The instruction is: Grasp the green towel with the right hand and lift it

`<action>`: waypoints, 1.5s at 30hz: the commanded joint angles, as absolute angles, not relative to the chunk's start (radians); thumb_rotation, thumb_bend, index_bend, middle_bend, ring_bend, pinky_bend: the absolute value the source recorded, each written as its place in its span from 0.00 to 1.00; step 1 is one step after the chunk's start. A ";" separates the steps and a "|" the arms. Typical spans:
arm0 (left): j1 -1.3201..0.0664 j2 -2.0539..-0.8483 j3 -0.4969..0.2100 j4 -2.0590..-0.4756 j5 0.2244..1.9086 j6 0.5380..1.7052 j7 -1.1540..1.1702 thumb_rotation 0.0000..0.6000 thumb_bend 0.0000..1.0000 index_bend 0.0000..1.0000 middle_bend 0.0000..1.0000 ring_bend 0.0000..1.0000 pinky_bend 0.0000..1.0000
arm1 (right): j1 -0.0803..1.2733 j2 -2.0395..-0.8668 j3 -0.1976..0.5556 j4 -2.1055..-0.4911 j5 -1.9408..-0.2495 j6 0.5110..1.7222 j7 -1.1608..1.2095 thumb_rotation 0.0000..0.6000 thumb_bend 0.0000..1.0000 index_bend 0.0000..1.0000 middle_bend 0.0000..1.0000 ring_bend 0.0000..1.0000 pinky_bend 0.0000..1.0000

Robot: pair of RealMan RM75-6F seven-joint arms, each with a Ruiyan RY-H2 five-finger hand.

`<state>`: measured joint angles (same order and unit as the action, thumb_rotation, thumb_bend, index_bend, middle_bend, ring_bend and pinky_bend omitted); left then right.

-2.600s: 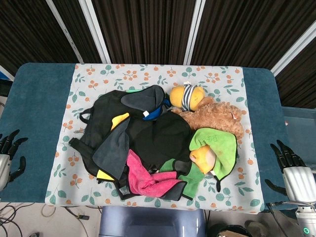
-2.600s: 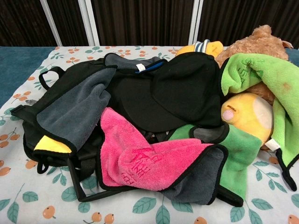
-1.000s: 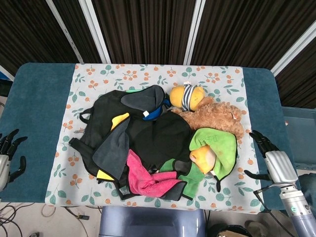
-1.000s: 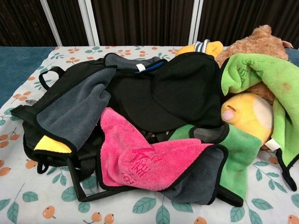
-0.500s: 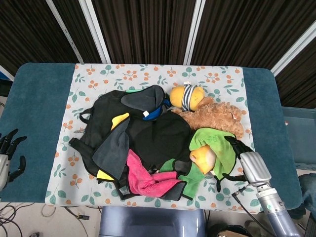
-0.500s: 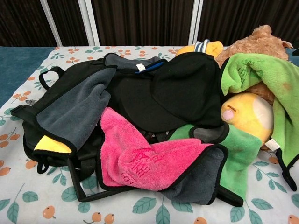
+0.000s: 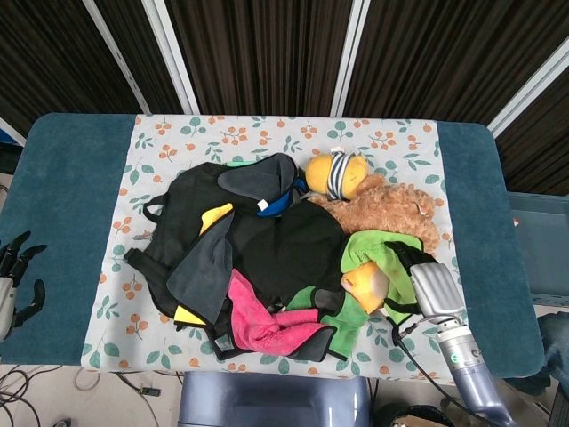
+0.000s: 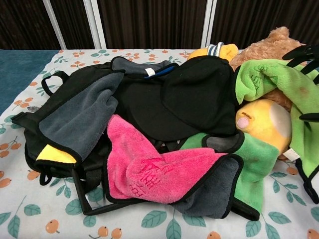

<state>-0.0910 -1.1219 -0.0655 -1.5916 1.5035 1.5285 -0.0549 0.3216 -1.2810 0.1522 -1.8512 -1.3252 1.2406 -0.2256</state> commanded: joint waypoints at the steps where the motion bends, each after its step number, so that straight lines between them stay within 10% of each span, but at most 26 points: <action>1: -0.091 -1.122 -0.065 -1.592 1.502 1.527 -0.055 1.00 0.56 0.18 0.05 0.08 0.00 | 0.335 -1.309 0.168 -1.848 -1.294 1.252 -0.262 1.00 0.24 0.19 0.24 0.29 0.34; 17: -0.089 -1.119 -0.068 -1.603 1.487 1.520 -0.048 1.00 0.57 0.19 0.04 0.08 0.00 | 0.373 -1.383 0.218 -1.792 -1.179 1.258 -0.319 1.00 0.25 0.23 0.36 0.42 0.51; 27: -0.088 -1.116 -0.070 -1.608 1.480 1.515 -0.049 1.00 0.57 0.19 0.04 0.08 0.00 | 0.376 -1.394 0.213 -1.792 -1.184 1.279 -0.317 1.00 0.42 0.53 0.59 0.70 0.75; 45: -0.086 -1.116 -0.071 -1.612 1.477 1.517 -0.049 1.00 0.57 0.19 0.04 0.08 0.00 | 0.350 -1.160 0.273 -1.967 -1.228 1.244 -0.061 1.00 0.46 0.60 0.62 0.71 0.78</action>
<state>-0.0855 -1.1164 -0.0712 -1.6125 1.4774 1.5172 -0.0493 0.3498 -1.2175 0.2491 -1.9234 -1.2245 1.2688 -0.0987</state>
